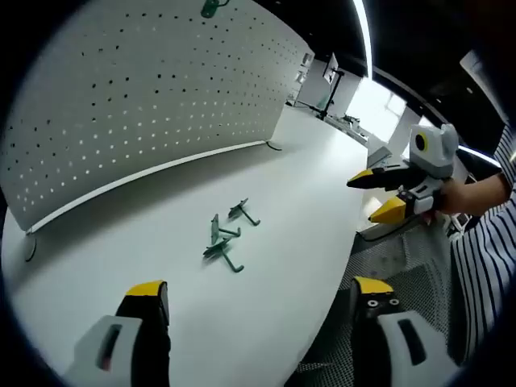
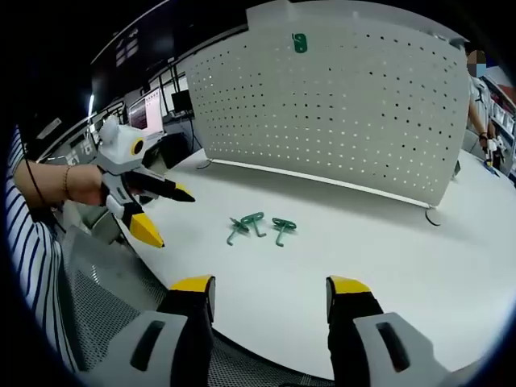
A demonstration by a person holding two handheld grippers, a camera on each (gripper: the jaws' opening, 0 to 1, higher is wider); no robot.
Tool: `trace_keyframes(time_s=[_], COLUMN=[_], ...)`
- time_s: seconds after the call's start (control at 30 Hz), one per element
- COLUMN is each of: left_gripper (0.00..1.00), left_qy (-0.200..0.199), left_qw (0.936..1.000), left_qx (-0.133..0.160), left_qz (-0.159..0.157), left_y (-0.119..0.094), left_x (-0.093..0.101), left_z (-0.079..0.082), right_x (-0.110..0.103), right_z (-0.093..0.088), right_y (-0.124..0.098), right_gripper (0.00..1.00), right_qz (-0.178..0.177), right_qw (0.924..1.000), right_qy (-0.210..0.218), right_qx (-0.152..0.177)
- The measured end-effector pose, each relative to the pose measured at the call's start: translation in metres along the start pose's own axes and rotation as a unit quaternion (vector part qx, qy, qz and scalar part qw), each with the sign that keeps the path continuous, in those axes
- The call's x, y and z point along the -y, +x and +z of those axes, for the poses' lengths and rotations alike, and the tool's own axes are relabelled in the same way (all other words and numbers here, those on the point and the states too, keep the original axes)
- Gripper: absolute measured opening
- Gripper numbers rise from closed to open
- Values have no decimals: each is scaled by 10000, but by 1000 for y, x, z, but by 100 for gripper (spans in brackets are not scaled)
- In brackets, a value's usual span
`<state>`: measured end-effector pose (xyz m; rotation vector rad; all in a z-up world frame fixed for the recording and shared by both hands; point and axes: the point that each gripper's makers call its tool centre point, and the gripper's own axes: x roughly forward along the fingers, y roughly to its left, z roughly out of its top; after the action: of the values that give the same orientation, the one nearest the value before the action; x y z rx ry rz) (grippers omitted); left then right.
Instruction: Insert the hook assembly into the mounting plate slot until the hook locks in place.
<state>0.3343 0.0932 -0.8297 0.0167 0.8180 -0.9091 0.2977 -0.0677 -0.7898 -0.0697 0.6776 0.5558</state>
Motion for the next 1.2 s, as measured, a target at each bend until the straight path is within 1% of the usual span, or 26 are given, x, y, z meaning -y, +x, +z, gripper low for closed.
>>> trace_keyframes(time_s=[0.23, 0.3, 0.37, 0.43, 0.6, 0.7, 0.83, 0.9, 1.0, 1.13, 1.2], left_gripper=[93, 90, 84, 83, 80, 77, 70, 69, 62, 51, 48], left_qy=[70, 78, 154, 168, 173, 270, 257, 265, 328, 469, 554], left_qw=[9999, 9999, 9999, 9998, 9998, 9996, 9997, 9996, 9994, 9988, 9983], left_qx=[-94, -65, -13, 2, -66, 19, 61, 7, -70, -133, -200], left_qz=[-72, -90, -70, -92, -124, 21, 10, 4, -45, 18, 17], left_y=[19, 23, 27, 32, 41, 45, 52, 58, 62, 64, 66], left_x=[-9, -11, -11, -11, -13, -21, -24, -25, -25, -28, -28], left_z=[4, 6, 7, 8, 6, 11, 15, 14, 12, 14, 14], right_x=[1, 3, 4, 5, 8, 9, 12, 14, 15, 17, 18], right_z=[-1, -1, -1, -1, -2, -2, -3, -3, -3, -3, -3], right_y=[0, 0, 0, 0, 0, -1, -1, -1, -1, -1, -1], right_gripper=[51, 49, 49, 49, 48, 48, 47, 47, 46, 46, 46], right_qz=[-11, -31, -49, -44, -68, -86, -118, -136, -147, -163, -160], right_qw=[10000, 9999, 9999, 9998, 9995, 9993, 9990, 9988, 9985, 9981, 9979], right_qy=[76, 95, 140, 191, 312, 366, 428, 476, 524, 596, 621], right_qx=[-21, -21, -13, -15, -20, -18, -18, -7, -9, 7, 4])
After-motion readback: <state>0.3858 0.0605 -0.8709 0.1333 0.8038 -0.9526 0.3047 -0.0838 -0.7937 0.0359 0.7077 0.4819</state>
